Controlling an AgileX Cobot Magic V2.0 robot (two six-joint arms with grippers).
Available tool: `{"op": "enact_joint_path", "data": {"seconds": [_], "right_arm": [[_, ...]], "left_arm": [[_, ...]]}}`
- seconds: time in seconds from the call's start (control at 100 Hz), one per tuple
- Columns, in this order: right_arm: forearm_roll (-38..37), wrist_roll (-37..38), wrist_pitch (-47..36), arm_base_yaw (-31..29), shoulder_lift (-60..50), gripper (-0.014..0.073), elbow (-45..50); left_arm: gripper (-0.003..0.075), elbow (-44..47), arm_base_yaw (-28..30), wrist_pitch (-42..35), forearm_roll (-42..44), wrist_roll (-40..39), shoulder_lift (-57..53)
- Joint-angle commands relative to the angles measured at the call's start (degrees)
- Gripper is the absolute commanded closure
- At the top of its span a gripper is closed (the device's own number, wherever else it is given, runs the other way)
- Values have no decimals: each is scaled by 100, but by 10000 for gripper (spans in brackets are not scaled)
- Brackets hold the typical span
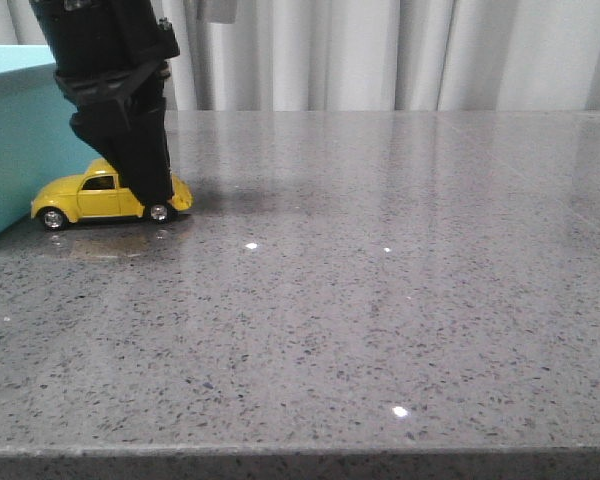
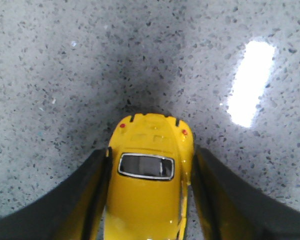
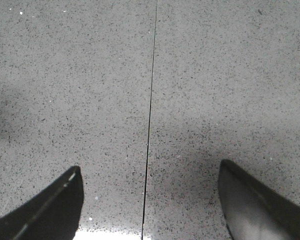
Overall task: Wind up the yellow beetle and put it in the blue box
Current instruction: 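Lower the left gripper over the stopped yellow car and grasp it, then lift the car with the left gripper and lower it into the blue box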
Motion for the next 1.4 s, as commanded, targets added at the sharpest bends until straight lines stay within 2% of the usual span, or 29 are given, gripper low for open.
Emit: {"op": "enact_joint_path", "data": {"seconds": [0.0,0.17,0.27,0.37,0.51,0.64,1.06,1.23,1.39], "right_arm": [[-38,-51,-302,3,-149,36,-117],[-38,-51,-292,3,-149,36,-117],[-38,-51,-298,3,-149,36,-117],[-38,-51,-298,3,-149,36,-117],[-38,-51,-292,3,-149,36,-117],[-38,-51,-274,3,-149,36,-117],[-38,-51,-262,3,-149,36,-117],[-38,-51,-262,3,-149,36,-117],[-38,-51,-262,3,-149,36,-117]], "left_arm": [[516,-417,-60,-23,-144,-17,-275],[516,-1322,-153,227,-142,-88,-290],[516,-1934,-136,302,-58,-432,-349],[516,-2473,-91,364,376,-996,-461],[516,-2800,162,697,830,-1595,-634],[516,-2800,648,1220,969,-1827,-693],[516,-2182,2300,1208,208,-1982,-502],[516,-1933,2606,1208,0,-1982,-181],[516,-1891,2619,1208,-83,-1982,162]]}}
